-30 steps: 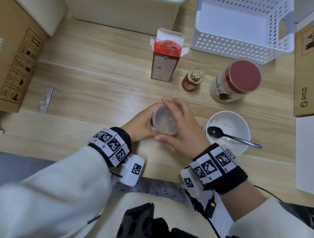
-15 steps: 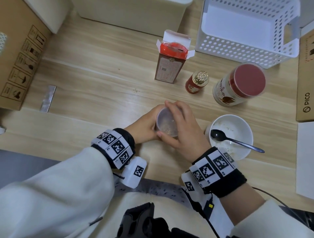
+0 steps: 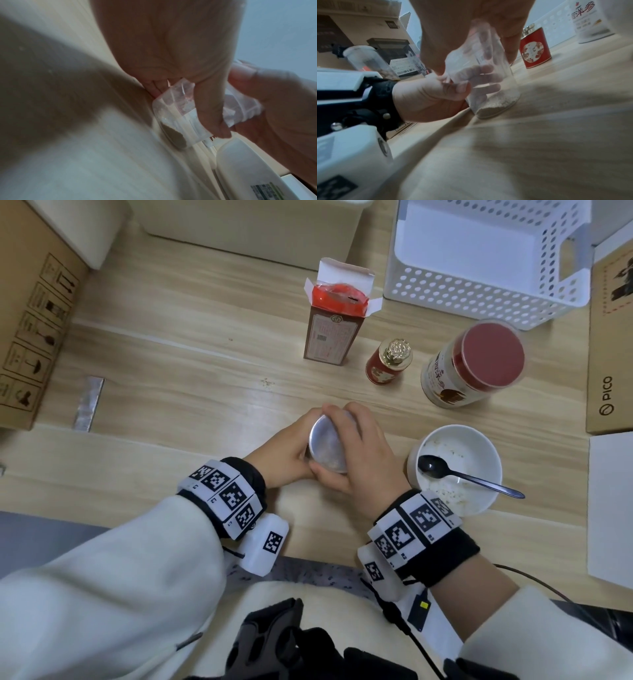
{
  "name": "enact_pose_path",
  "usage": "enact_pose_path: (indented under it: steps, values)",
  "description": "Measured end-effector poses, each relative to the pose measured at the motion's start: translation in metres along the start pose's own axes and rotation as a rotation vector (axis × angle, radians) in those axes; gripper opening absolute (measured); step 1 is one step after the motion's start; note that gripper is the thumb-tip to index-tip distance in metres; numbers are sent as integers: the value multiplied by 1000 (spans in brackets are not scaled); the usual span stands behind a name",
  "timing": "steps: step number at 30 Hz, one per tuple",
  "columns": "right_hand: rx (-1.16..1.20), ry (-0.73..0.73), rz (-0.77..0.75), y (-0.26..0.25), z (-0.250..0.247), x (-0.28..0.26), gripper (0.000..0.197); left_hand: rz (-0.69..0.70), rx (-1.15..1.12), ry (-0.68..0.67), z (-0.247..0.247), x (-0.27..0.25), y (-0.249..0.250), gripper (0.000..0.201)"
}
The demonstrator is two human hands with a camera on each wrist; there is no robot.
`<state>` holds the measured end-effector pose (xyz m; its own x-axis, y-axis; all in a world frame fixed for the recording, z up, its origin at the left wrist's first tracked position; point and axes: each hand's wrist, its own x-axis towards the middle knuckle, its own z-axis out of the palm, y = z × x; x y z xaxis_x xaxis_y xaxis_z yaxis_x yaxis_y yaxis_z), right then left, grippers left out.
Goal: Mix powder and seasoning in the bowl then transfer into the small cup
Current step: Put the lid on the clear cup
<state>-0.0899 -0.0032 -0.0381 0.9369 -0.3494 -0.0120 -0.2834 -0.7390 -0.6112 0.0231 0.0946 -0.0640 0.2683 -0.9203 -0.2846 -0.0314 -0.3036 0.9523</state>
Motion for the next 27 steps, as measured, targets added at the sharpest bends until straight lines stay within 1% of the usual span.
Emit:
enact_pose_path:
  steps: [3,6,10,17,22,27]
  values:
    - [75,-37,1,0,-4,-2,70,28,-12,-7,-1,-2,5,59]
    - [66,-15,-27,-1,-6,-1,67,28,-17,-29,-2,-2,8,62]
    - [64,22,-33,0,-8,-1,69,32,-8,-33,-3,0,2,70]
    - [103,24,-28,3,-1,-6,68,30,23,-64,-4,3,-8,72]
    - [-18,31,-23,-1,0,-6,64,21,56,-42,-2,3,-7,71]
    - [-227,24,13,-10,0,0,57,8,68,-5,1,3,-10,72]
